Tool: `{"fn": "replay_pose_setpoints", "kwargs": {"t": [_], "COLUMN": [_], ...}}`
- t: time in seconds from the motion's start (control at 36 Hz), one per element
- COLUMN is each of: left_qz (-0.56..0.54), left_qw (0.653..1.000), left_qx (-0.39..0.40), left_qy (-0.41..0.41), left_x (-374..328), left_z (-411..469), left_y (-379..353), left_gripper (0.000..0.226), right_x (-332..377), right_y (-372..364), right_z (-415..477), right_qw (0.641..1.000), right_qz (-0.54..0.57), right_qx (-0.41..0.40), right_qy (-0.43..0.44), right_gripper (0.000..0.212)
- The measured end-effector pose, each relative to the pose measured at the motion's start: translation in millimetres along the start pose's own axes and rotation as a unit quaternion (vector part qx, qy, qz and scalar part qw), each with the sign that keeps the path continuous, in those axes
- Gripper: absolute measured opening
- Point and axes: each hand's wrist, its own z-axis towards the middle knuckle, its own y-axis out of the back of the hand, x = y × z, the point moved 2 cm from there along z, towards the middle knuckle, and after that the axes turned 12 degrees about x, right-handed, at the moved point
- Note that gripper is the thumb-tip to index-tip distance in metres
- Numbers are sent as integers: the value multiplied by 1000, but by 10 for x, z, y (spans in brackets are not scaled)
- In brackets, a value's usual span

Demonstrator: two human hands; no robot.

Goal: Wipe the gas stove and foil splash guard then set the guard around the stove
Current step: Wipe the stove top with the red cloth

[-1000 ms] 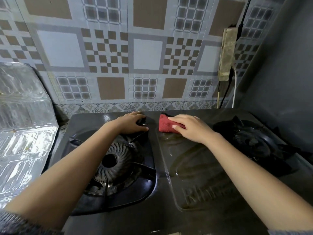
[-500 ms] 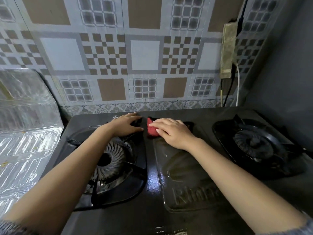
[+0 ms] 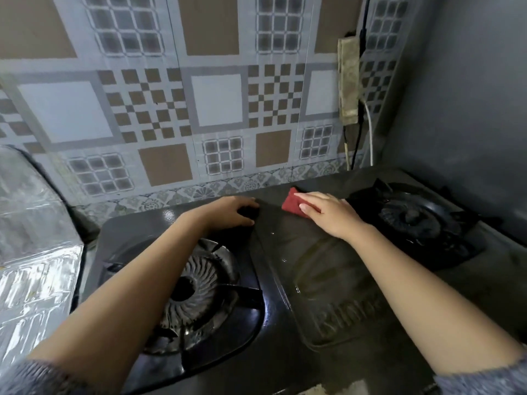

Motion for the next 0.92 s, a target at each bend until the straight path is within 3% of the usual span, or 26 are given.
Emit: {"fn": "replay_pose_setpoints", "kwargs": {"t": [0.22,0.44,0.92], "left_qz": [61,133,221], "left_qw": [997,988,973], "left_qx": [44,59,24], "left_qy": [-16,-59,-61], "left_x": [-238,-515,-622], "left_z": [54,-32,-462], "left_y": [-13,-177,-378], "left_gripper": [63,77,67], "right_x": [6,90,319], "right_y": [-79,-202,-289], "right_z": [-192,-427,-696], "right_qw": [988,971,970], "right_qz": [32,25,10], "right_qx": [-57,-89,-92], "right_qy": [-141,-221,-225], "right_gripper": [46,46,44]}}
